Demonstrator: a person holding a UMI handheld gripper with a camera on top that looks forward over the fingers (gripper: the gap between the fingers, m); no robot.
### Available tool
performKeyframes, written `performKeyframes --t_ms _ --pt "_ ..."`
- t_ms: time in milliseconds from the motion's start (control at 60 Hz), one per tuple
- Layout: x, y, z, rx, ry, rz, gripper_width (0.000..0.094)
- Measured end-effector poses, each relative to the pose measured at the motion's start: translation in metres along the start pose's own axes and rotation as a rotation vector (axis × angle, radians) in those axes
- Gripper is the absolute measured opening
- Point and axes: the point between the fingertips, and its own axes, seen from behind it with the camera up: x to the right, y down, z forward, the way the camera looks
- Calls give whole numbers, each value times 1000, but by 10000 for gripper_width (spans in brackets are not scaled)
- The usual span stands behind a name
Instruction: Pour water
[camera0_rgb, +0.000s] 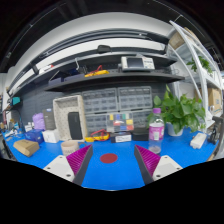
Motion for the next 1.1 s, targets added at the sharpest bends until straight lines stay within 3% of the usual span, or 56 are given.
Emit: performKeyframes --t_ms 233,683,767,850,1000,1033,1050,1100 --pt "55 -16 65 17 155 -48 861" --pt "-17 -103 232 16 179 -90 848" --pt "-42 -121 253 25 179 -90 773" --pt "-57 -141 263 19 169 -94 507" --pt "-95 -173 277 17 172 -95 376" --pt "-104 -179 282 15 175 -93 402" --pt "-109 -182 285 15 175 -95 344" --pt "-123 -193 291 13 169 -108 342"
